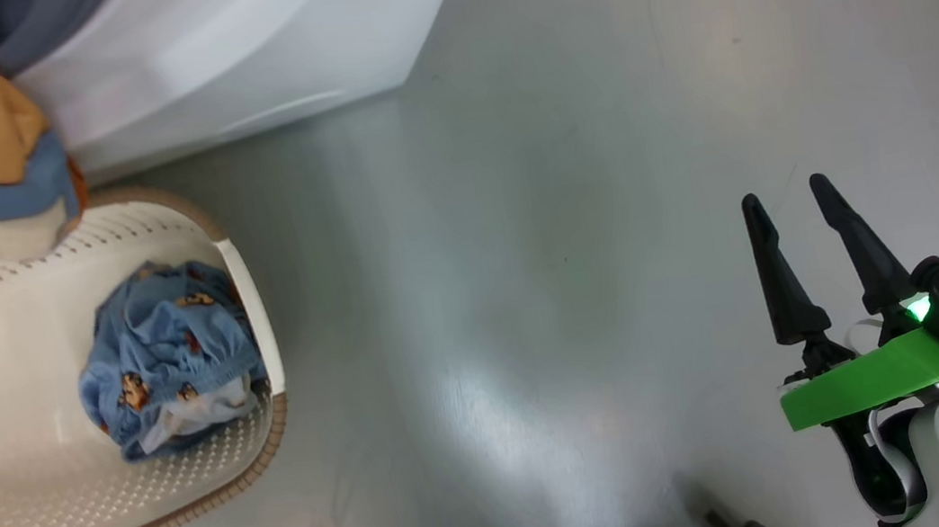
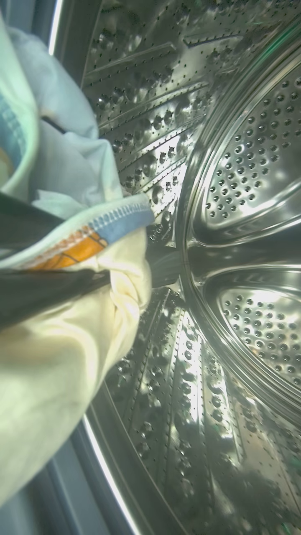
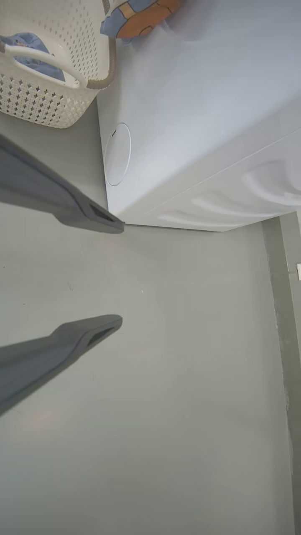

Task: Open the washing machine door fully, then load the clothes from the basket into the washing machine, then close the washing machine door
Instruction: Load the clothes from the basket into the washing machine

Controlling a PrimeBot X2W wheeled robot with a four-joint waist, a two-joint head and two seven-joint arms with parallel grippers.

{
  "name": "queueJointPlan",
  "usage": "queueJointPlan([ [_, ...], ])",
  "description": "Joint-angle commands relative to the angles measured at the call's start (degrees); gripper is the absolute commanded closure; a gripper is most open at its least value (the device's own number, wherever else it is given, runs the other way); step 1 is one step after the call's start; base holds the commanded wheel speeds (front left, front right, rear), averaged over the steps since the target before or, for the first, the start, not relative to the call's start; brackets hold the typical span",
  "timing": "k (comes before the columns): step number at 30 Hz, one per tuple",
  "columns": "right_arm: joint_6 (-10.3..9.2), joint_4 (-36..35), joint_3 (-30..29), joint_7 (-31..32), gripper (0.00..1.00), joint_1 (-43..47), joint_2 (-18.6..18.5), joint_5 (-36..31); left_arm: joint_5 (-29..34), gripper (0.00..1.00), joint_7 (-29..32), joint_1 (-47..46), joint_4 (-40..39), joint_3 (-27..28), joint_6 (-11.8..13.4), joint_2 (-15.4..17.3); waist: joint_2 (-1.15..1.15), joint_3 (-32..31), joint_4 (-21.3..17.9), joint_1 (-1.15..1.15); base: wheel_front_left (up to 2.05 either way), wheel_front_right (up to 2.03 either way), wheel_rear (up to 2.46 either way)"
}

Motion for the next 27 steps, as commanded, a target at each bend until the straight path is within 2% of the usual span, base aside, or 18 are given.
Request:
queueJointPlan([
  [1,0.09,-1.1,1.7,-0.3,0.00,0.7,0.0,0.5,-0.2,1.00,0.5,-1.9,0.4,0.2,-0.1,3.5,0.00,3.2,0.0,0.00,0.00,0.00,0.00],
  [10,0.09,-0.5,3.5,-0.3,0.00,1.0,0.2,0.3,0.3,1.00,4.0,-10.3,7.4,-1.8,0.2,3.8,0.00,3.8,0.7,0.00,0.00,0.00,0.00],
  [14,0.09,-0.3,4.0,-0.3,0.00,1.2,0.0,0.4,1.2,1.00,3.2,-12.7,8.9,-2.8,1.2,3.7,0.00,3.6,0.7,0.00,0.00,0.00,0.00],
  [18,0.09,0.2,4.9,-0.3,0.00,1.4,0.0,0.6,3.1,1.00,-1.6,-14.5,9.9,-4.0,3.9,4.5,0.00,2.9,0.0,0.00,0.00,0.00,0.00],
  [23,0.09,0.3,5.3,-0.3,0.00,1.4,-0.1,0.9,5.0,1.00,-5.6,-15.8,6.6,-5.5,5.7,4.8,0.00,2.8,-0.5,0.00,0.00,0.00,0.00],
  [27,0.09,0.3,5.6,-0.3,0.00,0.9,-0.1,1.1,6.3,1.00,-5.8,-14.1,-2.5,-6.1,6.2,5.8,0.00,3.2,-1.0,0.00,0.00,0.00,0.00],
])
